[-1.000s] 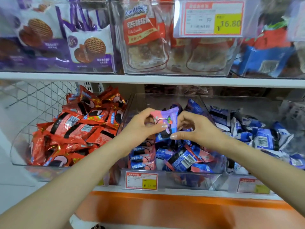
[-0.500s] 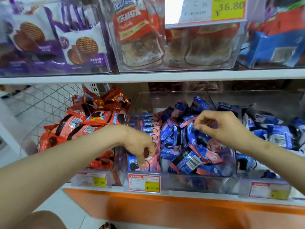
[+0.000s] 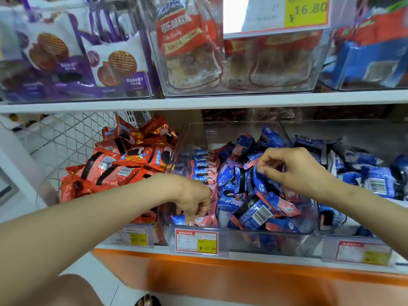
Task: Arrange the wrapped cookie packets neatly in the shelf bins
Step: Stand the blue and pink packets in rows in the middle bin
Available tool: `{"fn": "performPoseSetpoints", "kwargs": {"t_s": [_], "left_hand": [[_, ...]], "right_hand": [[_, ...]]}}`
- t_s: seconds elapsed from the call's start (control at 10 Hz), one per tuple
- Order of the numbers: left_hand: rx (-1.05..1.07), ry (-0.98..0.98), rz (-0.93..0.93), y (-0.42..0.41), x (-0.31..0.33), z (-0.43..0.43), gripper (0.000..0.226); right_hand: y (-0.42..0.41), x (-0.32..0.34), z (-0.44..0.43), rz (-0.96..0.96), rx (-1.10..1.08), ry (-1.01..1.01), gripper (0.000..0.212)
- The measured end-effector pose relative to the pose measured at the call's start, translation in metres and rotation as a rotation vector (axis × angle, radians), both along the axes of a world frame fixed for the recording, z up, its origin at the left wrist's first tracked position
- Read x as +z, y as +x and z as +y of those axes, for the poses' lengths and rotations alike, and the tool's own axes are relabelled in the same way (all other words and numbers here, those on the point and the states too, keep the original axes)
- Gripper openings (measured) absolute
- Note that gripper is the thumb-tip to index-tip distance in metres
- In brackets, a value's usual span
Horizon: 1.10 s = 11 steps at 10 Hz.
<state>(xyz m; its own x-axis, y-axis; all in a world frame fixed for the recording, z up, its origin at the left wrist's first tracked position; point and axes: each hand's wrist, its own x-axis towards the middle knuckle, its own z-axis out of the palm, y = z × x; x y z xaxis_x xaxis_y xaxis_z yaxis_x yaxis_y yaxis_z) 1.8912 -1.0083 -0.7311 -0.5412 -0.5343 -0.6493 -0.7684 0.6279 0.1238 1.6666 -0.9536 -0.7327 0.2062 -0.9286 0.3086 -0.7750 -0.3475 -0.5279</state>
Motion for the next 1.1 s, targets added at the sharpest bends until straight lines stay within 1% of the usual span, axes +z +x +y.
{"fn": "performPoseSetpoints", "kwargs": {"t_s": [0.1, 0.2, 0.3, 0.4, 0.5, 0.6, 0.7, 0.8, 0.9, 1.0, 1.1], "left_hand": [[0.009, 0.042, -0.01, 0.004, -0.004, -0.006, 0.03], [-0.006, 0.053, -0.008, 0.006, -0.002, -0.008, 0.03], [-0.018, 0.045, 0.003, 0.008, 0.006, -0.008, 0.031], [0.006, 0.056, 0.089, 0.015, 0.026, -0.012, 0.023], [0.11, 0.05, 0.35, 0.035, 0.051, -0.018, 0.02], [0.241, 0.015, 0.639, 0.052, 0.062, -0.018, 0.03], [0.306, -0.103, 0.75, 0.055, 0.05, -0.019, 0.03], [0.344, -0.267, 0.826, 0.055, 0.04, -0.021, 0.018], [0.447, -0.37, 0.943, 0.058, 0.035, -0.026, 0.035], [0.514, -0.407, 1.053, 0.061, 0.033, -0.024, 0.04], [0.533, -0.443, 1.077, 0.063, 0.031, -0.02, 0.038]], "right_hand": [[0.005, 0.004, 0.0, 0.064, 0.009, -0.032, 0.014], [0.02, 0.008, 0.001, 0.155, 0.089, -0.048, 0.002], [0.043, 0.002, -0.003, 0.321, 0.225, -0.003, 0.01], [0.06, -0.011, -0.013, 0.466, 0.272, 0.039, 0.016], [0.064, -0.016, -0.022, 0.474, 0.249, 0.135, 0.02], [0.062, -0.015, -0.028, 0.395, 0.23, 0.253, 0.019], [0.056, -0.008, -0.034, 0.309, 0.168, 0.282, 0.017], [0.06, -0.004, -0.03, 0.309, 0.171, 0.299, 0.018], [0.075, -0.015, -0.022, 0.486, 0.24, 0.252, 0.022], [0.086, -0.028, -0.02, 0.578, 0.25, 0.274, 0.027], [0.093, -0.036, -0.022, 0.629, 0.255, 0.268, 0.03]]}}
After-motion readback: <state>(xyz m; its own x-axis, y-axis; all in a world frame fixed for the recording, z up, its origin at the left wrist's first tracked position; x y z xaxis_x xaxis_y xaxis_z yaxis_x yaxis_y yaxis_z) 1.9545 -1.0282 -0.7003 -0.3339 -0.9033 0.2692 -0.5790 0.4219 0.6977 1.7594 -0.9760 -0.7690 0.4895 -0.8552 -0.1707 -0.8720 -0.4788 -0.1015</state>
